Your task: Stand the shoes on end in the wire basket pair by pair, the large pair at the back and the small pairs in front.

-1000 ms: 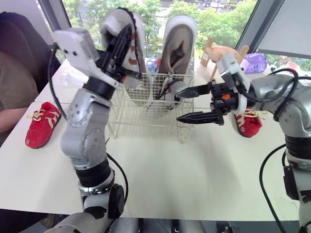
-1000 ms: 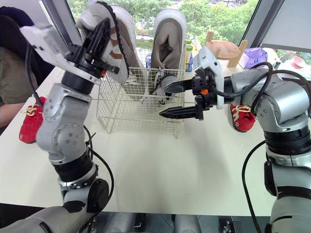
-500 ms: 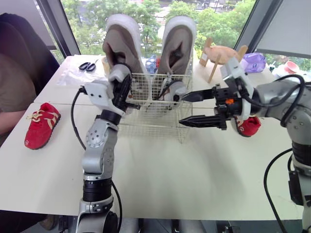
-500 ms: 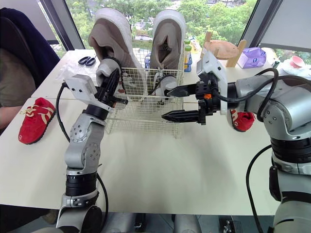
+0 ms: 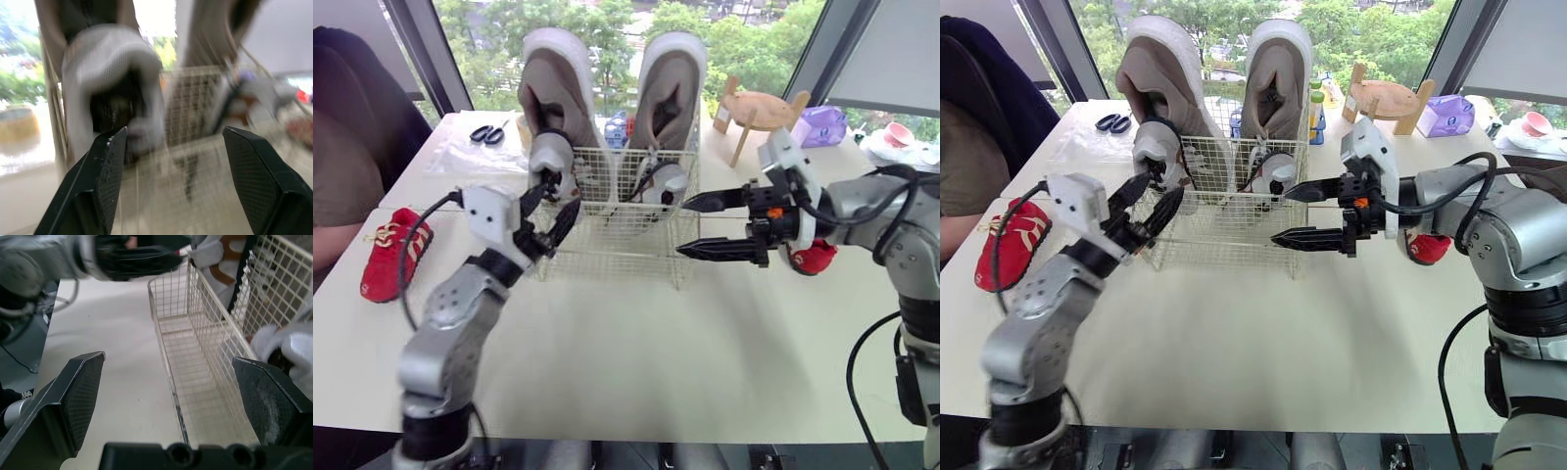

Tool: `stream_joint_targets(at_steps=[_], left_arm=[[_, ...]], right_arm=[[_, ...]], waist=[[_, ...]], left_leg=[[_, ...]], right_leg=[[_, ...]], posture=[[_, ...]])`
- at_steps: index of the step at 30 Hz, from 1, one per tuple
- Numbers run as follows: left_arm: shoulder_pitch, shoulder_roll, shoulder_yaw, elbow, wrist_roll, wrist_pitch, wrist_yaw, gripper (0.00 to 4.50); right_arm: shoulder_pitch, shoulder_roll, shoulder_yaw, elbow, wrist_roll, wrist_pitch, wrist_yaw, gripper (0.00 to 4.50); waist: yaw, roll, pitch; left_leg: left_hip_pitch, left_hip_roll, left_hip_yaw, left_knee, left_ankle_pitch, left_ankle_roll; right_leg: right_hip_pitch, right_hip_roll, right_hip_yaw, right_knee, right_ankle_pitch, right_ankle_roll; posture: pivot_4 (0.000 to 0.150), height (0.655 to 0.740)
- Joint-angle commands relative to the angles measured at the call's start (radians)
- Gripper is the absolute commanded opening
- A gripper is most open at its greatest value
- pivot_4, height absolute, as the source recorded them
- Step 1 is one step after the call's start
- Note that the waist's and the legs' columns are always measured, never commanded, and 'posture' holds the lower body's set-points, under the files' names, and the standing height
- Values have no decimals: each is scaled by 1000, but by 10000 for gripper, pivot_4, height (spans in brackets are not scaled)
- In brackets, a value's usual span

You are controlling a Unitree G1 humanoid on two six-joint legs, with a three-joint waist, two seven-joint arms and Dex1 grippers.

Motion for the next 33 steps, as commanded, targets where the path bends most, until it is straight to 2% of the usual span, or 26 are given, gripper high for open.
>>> stream_joint_targets(at_steps=[1, 5, 8, 9, 13, 17, 22, 27, 33], left_arm=[[63, 86, 171, -82, -334, 133, -12, 31832], [149, 194, 246, -74, -588, 198, -13, 31832], [163, 232, 203, -73, -738, 209, 15, 40100], [171, 243, 179, -79, -756, 212, 15, 44681], [213, 258, 41, -121, -672, 210, 16, 44681], [203, 193, -98, -116, -598, 169, 20, 44681], [156, 114, -218, -86, -486, 124, 26, 44681], [138, 61, -290, -45, -383, 86, 24, 44681], [136, 46, -289, -40, -355, 81, 14, 44681]], right_arm=[[24, -15, -93, 64, -15, -30, -38, 45000], [87, -31, -204, 210, -85, -109, -122, 45000], [131, -20, -352, 307, -84, -169, -185, 45000], [144, -8, -393, 329, -87, -196, -215, 45000], [240, 33, -461, 351, -175, -304, -365, 45000], [364, 165, -512, 268, -218, -360, -548, 45000], [475, 292, -491, 222, -291, -469, -666, 45000], [527, 359, -477, 273, -361, -601, -731, 45000], [505, 362, -466, 385, -426, -712, -769, 45000]], waist=[[2, 0, 0], [4, 0, 0], [6, 0, 0], [4, 0, 0], [-2, 2, -1], [-1, 4, -3], [1, 10, -5], [0, 11, -6], [-1, 11, -6]], left_leg=[[0, 0, 0, 0, 0, 0], [0, -1, 0, 0, 0, 0], [0, -2, 0, 1, 0, 0], [1, -2, 0, 1, 0, 0], [4, -2, 2, -1, 0, 0], [8, 0, 4, -3, 0, 0], [9, 0, 5, -2, 0, 0], [9, 0, 5, -2, 0, 0], [9, 0, 5, -2, 0, 0]], right_leg=[[0, 0, 0, 0, -1, -2], [1, -2, 0, -1, -2, -3], [2, -5, 0, -1, -2, -3], [2, -5, 0, -1, -2, -3], [3, -4, 1, -1, -2, -4], [6, 0, 2, 0, -3, -4], [7, 1, 4, 0, -3, -5], [8, 2, 4, 0, -3, -5], [8, 2, 4, 0, -3, -4]], posture=[[1500, 7400], [1500, 7400], [1500, 7400], [1500, 7400], [1500, 7400], [1500, 7400], [1500, 7400], [1500, 7400], [1500, 7400]])
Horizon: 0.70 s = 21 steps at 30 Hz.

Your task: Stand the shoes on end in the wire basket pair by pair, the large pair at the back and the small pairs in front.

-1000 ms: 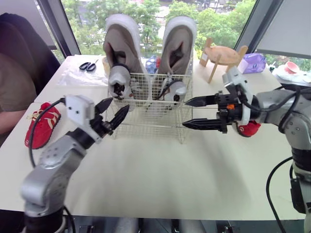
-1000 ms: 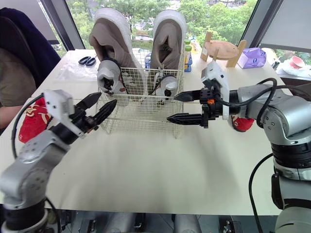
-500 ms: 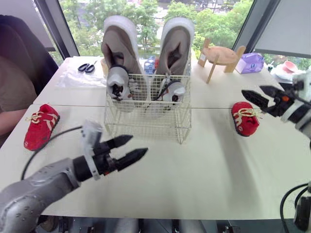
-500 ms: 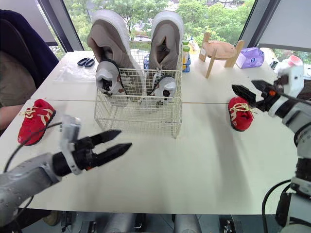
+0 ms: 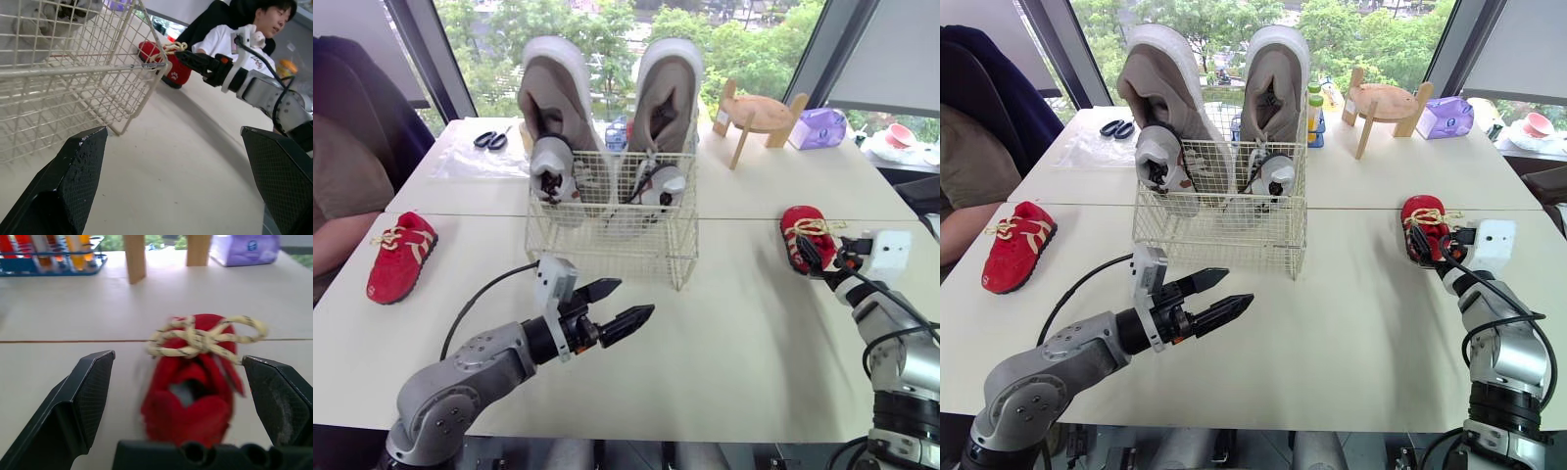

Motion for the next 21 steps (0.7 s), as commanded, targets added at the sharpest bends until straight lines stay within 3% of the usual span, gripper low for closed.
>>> stream_joint_targets(at_steps=[1, 15, 18, 19, 21], left_arm=[[-7, -4, -1, -17, 17, -24, -10, 44681], [4, 16, 12, -33, 70, 4, 2, 44681], [-1, 18, 38, -45, 31, 20, 16, 45000], [-4, 23, 52, -48, 12, 34, 32, 45000], [-9, 30, 83, -55, -3, 44, 70, 45000]], right_arm=[[-28, -9, 6, 47, -32, -71, -12, 45000], [-163, 46, 79, 408, -108, -239, -86, 45000], [-191, 44, 88, 491, -123, -290, -91, 36431], [-195, 46, 89, 502, -123, -302, -88, 30264], [-199, 51, 91, 513, -121, -318, -87, 23243]], waist=[[0, 0, 0], [-5, 0, 0], [-8, 0, 0], [-8, 0, 0], [-10, 0, 0]], left_leg=[[0, 0, 0, 0, 0, 0], [1, 0, 0, 0, 0, 0], [1, 0, 0, 0, 0, 0], [1, 0, 0, 0, 0, 0], [2, 0, -1, 0, 0, 0]], right_leg=[[0, 0, 0, 0, 0, 0], [1, 0, 0, 0, 0, 0], [2, 0, 0, 0, 0, 0], [2, 0, 0, 0, 0, 0], [2, 0, 0, 0, 0, 0]], posture=[[1500, 7400], [1500, 7400], [1500, 7400], [1500, 7400], [1500, 7400]])
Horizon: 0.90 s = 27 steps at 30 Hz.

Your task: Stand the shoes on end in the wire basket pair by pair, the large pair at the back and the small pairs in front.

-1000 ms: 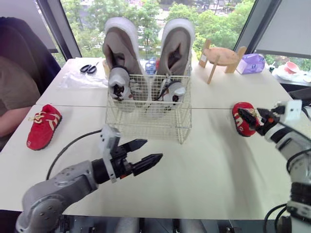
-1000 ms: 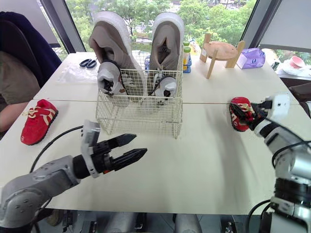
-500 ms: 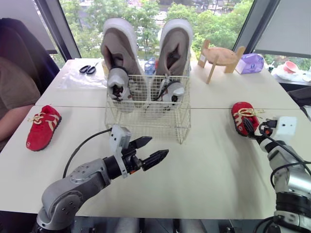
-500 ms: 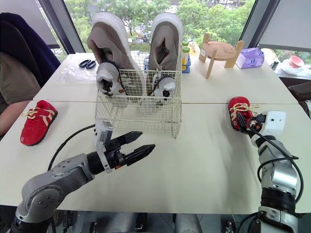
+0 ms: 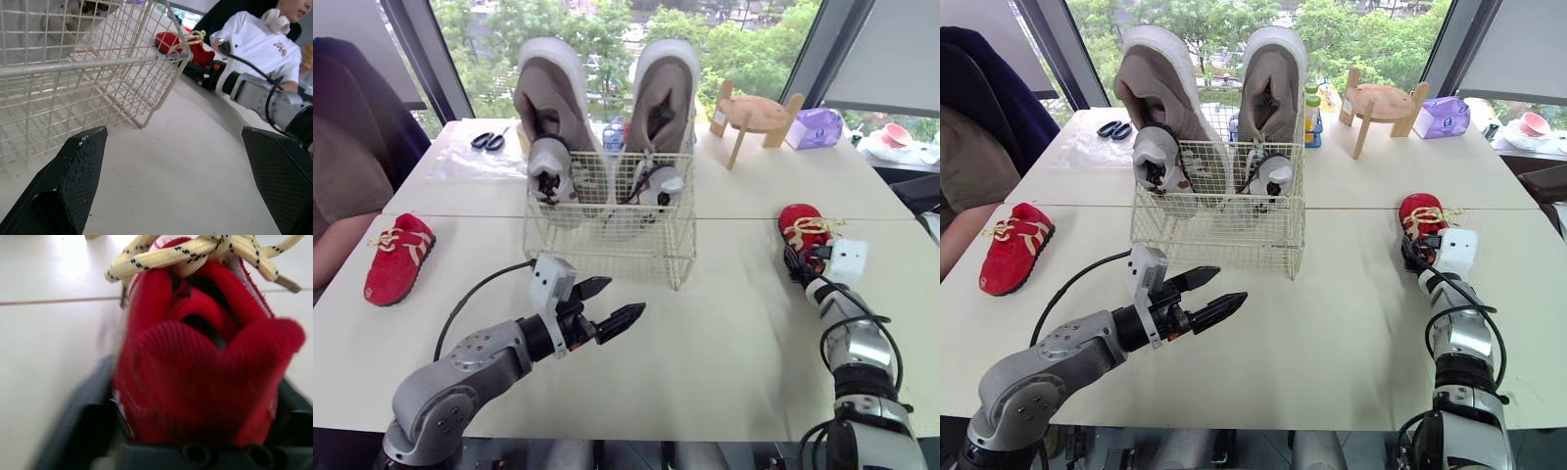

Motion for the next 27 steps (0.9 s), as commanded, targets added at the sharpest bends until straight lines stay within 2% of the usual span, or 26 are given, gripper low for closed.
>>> stream_joint_targets(at_steps=[1, 3, 4, 8, 11, 13, 18, 22, 27], left_arm=[[-18, 16, 69, -46, -48, 17, 60, 45000], [-22, 59, 128, -60, -74, 42, 95, 45000], [-19, 77, 180, -51, -135, 41, 92, 45000], [-60, 165, 441, 102, -615, -17, 57, 45000], [-150, 237, 514, 194, -776, -41, 90, 45000], [-224, 275, 523, 251, -821, -55, 108, 45000], [-554, 293, 473, 468, -887, -105, 193, 45000], [-758, 317, 441, 605, -934, -48, 154, 45000], [-849, 355, 410, 699, -898, 39, 92, 45000]], right_arm=[[-12, 2, 0, 30, -3, -37, -1, 21631], [-23, 5, -6, 14, 9, -47, -5, 21297], [-36, 2, -11, -6, 17, -48, -8, 21296], [-233, -78, -46, -95, 89, -36, 32, 21296], [-443, -150, -34, -109, 139, -17, 121, 21296], [-552, -183, 11, -140, 170, 18, 238, 21296], [-785, -244, 173, -304, 266, 165, 608, 21296], [-829, -244, 292, -419, 269, 184, 799, 21296], [-834, -225, 340, -478, 263, 158, 888, 21296]], waist=[[-3, 0, 0], [-5, 0, 0], [-8, 0, 0], [-20, 5, 3], [-20, 11, 7], [-17, 12, 7], [-12, 3, 5], [-13, 0, 6], [-13, -1, 6]], left_leg=[[0, 0, 0, 0, 0, 0], [1, 0, 0, 0, 0, 0], [1, 0, -1, 0, 0, 0], [-1, 0, 0, 0, 0, 0], [-2, 0, 1, 0, 0, 0], [-2, 0, 1, -1, 0, 0], [-2, 2, -4, -3, 0, 0], [-2, 0, -4, -1, 0, 0], [-3, -1, -4, -1, 0, 0]], right_leg=[[0, 0, 0, 0, 0, 0], [1, 0, 0, 0, 0, 0], [1, 0, 0, 0, 0, 0], [-3, -1, 0, 1, 0, 0], [-5, -1, 0, 1, 0, 0], [-5, 0, 0, 2, 0, 1], [-3, 3, -3, 0, 0, 3], [-2, 2, -3, 0, 0, 4], [-3, 0, -3, 1, 0, 4]], posture=[[1500, 7400], [1500, 7400], [1500, 7400], [1500, 7400], [1500, 7400], [1500, 7400], [1500, 7400], [1500, 7400], [1500, 7400]])
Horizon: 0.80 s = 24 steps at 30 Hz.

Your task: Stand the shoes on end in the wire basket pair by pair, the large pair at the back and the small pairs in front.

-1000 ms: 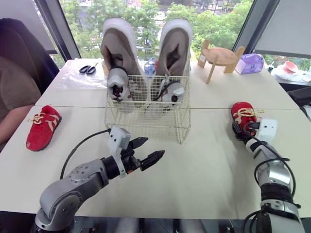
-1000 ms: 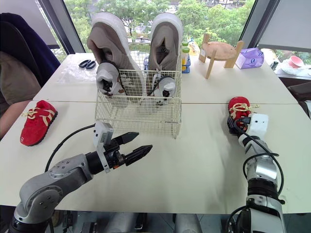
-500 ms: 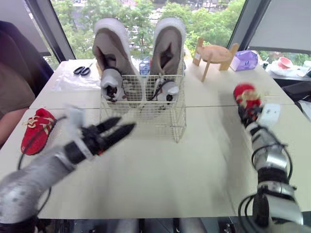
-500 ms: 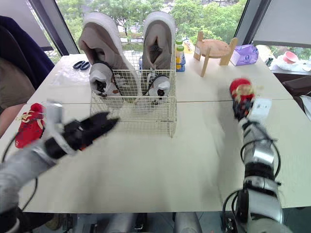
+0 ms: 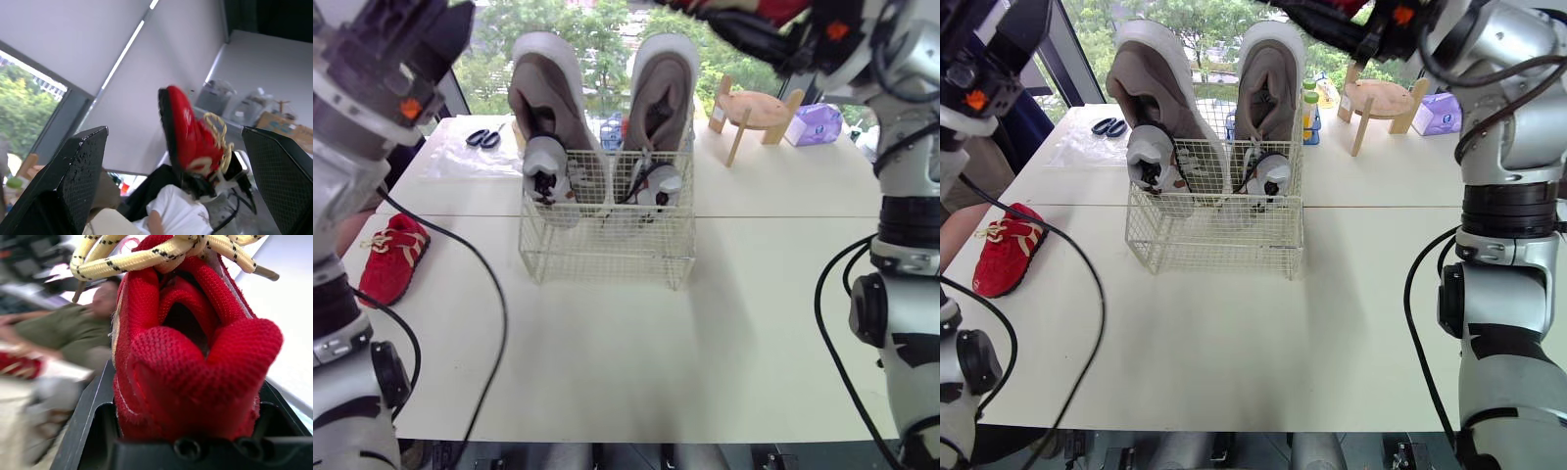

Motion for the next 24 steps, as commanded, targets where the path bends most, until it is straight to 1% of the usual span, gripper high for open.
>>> stream_joint_targets(at_steps=[1, 4, 8, 14, 17, 21, 22, 23, 24], left_arm=[[-60, 36, -15, 51, 25, 66, -62, 45000], [-119, 45, -48, 95, 48, 132, -128, 45000], [-210, 21, -108, 167, 113, 203, -195, 45000], [-273, -17, -146, 228, 199, 275, -297, 45000], [-280, -32, -138, 251, 226, 297, -322, 36305], [-285, -44, -119, 257, 236, 313, -332, 15728], [-285, -47, -114, 256, 236, 316, -331, 11630], [-285, -50, -108, 254, 237, 316, -325, 6313], [-285, -53, -105, 253, 238, 317, -321, 2634]], right_arm=[[-27, 6, 1, -68, 1, -35, 55, 21296], [-32, 24, 20, -77, -14, -54, 73, 21296], [-32, 53, 38, -83, -38, -80, 83, 21296], [-11, 73, 55, -100, -75, -112, 90, 21296], [0, 74, 53, -112, -81, -113, 89, 21296], [13, 74, 51, -130, -87, -108, 90, 21296], [14, 74, 51, -132, -88, -108, 90, 21296], [15, 74, 52, -133, -91, -108, 89, 21296], [16, 74, 52, -134, -93, -108, 89, 21296]], waist=[[-2, 0, 0], [-2, 0, 0], [-2, 0, 0], [-2, -1, 0], [-4, -1, 0], [-3, -1, 1], [-3, -1, 1], [-3, -1, 1], [-3, -1, 1]], left_leg=[[0, 0, 0, 0, 0, 0], [0, 0, 0, 0, 0, -1], [0, 0, 0, 0, 1, -1], [0, 0, 0, -1, 1, -2], [0, 1, 0, -1, 1, -2], [0, 1, 0, -1, 1, -2], [0, 1, 0, -1, 1, -2], [0, 1, 0, -1, 1, -2], [0, 1, 0, -1, 1, -2]], right_leg=[[0, 0, 0, 0, 0, 0], [-1, 1, 0, 1, 0, 0], [-2, 1, 0, 1, 0, 0], [-2, 1, 0, 1, 0, 0], [-2, 0, 0, 1, 0, 0], [-2, 0, 0, 1, 0, 0], [-3, 0, 0, 1, 0, 0], [-3, 0, 0, 1, 0, 0], [-3, 0, 0, 1, 0, 0]], posture=[[1500, 7400], [1500, 7400], [1500, 7400], [1500, 7400], [1500, 7400], [1500, 7400], [1500, 7400], [1500, 7400], [1500, 7400]])
